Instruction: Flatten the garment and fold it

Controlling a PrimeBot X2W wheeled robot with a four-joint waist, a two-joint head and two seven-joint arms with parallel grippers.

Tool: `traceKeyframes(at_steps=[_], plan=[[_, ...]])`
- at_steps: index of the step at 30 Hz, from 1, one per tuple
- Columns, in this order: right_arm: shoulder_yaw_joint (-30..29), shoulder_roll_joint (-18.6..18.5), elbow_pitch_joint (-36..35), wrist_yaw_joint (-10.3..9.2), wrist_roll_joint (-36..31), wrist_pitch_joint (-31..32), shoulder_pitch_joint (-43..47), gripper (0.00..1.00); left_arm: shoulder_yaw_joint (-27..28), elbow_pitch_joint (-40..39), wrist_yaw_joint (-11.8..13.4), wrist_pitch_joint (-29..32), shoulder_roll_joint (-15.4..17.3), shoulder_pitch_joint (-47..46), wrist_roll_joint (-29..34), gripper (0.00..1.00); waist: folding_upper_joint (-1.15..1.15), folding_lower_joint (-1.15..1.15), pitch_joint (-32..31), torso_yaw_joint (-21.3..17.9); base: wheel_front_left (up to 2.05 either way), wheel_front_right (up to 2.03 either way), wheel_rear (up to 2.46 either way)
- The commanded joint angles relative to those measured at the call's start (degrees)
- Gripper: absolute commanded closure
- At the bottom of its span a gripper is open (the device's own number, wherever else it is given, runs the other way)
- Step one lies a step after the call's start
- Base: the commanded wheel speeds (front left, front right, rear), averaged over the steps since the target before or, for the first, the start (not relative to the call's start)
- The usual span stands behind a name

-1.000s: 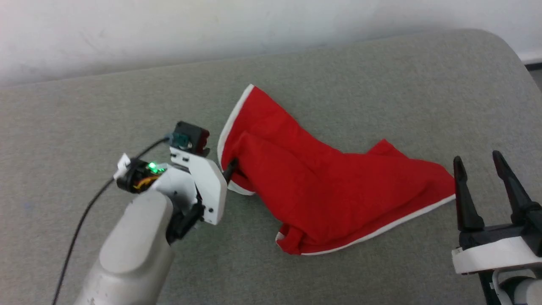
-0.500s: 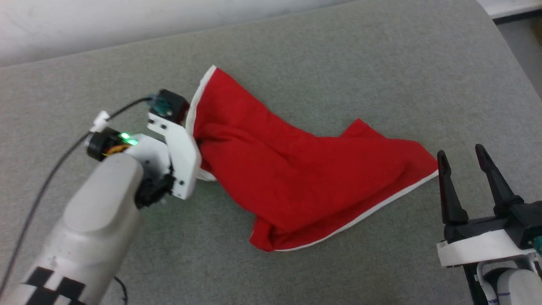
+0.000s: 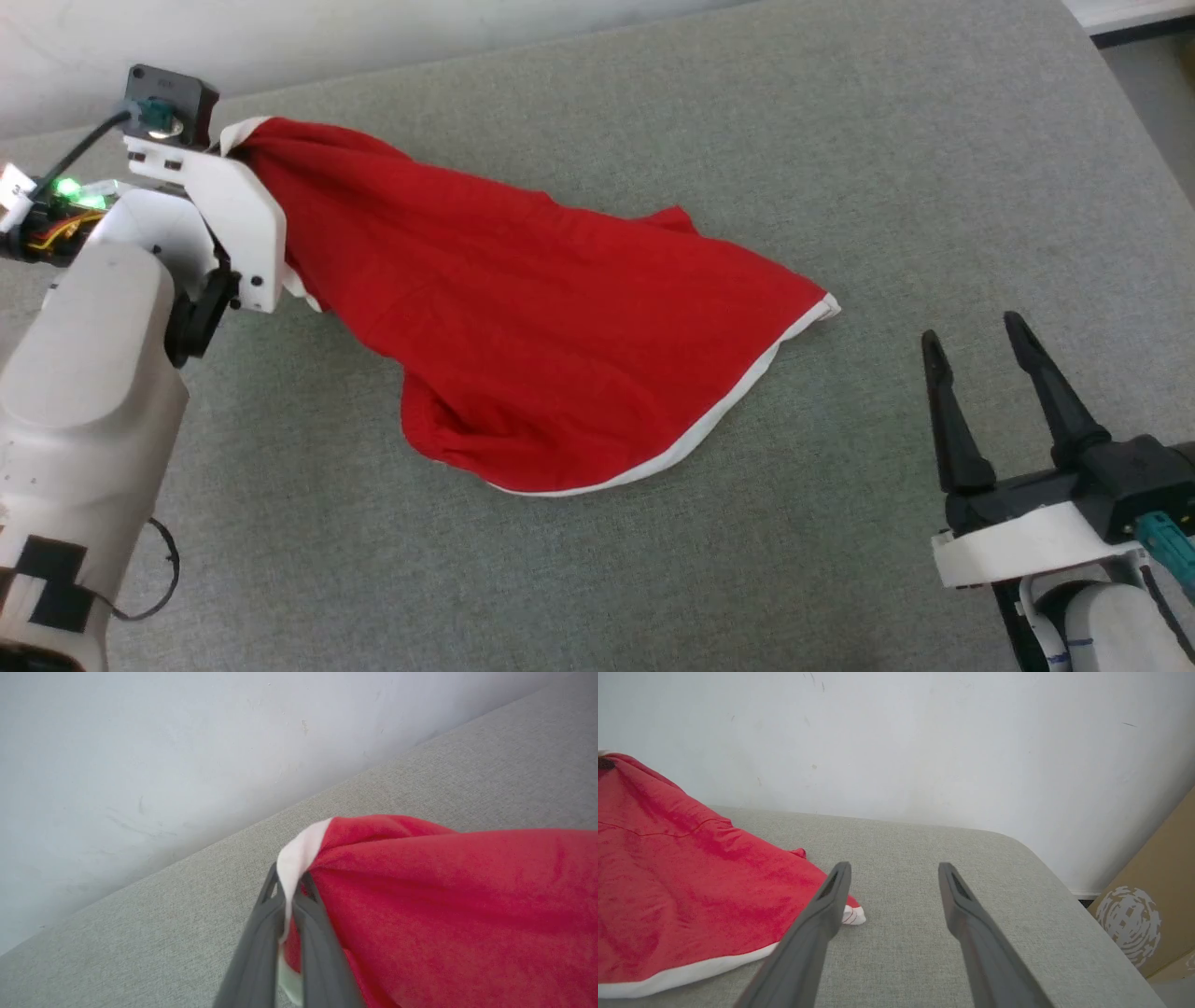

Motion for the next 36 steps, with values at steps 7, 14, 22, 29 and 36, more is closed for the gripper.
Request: traceKeyframes(at_steps=[7, 14, 22, 29, 36], plan=[[1.66, -0.06, 1.42, -0.12, 0.22, -0.02, -1.57, 0.00, -1.19, 4.79, 0.70, -10.02, -3.35, 0.15, 1.41, 0.00, 0.00, 0.00, 0.07, 0.77, 0.00, 0.00, 0.00], [0.57, -1.23, 2.50, -0.12, 0.12, 0.97, -0.67, 0.00, -0.21, 3.74, 1.45, -24.97, -6.21, 3.33, 0.72, 0.00, 0.00, 0.00, -5.04, 4.54, 0.00, 0.00, 0.00], [-0.88, -3.40, 2.96, -0.12, 1.14, 4.68, 2.91, 0.00, 4.11, -12.38, 4.66, -30.15, -7.61, 15.01, 0.48, 0.00, 0.00, 0.00, -11.55, 11.48, 0.00, 0.00, 0.00], [-0.75, -5.39, 3.56, -0.12, 3.45, 10.00, 5.40, 0.00, 10.20, -33.91, 9.19, -30.19, -10.32, 35.41, 5.18, 0.00, 0.00, 0.00, -13.81, 17.01, 0.00, 0.00, 0.00], [-0.10, -10.69, 5.38, -0.12, 8.16, 19.51, 2.52, 0.00, 11.51, -41.09, 9.54, -30.20, -16.21, 47.54, 10.25, 0.00, 0.00, 0.00, -12.55, 22.94, 0.00, 0.00, 0.00]])
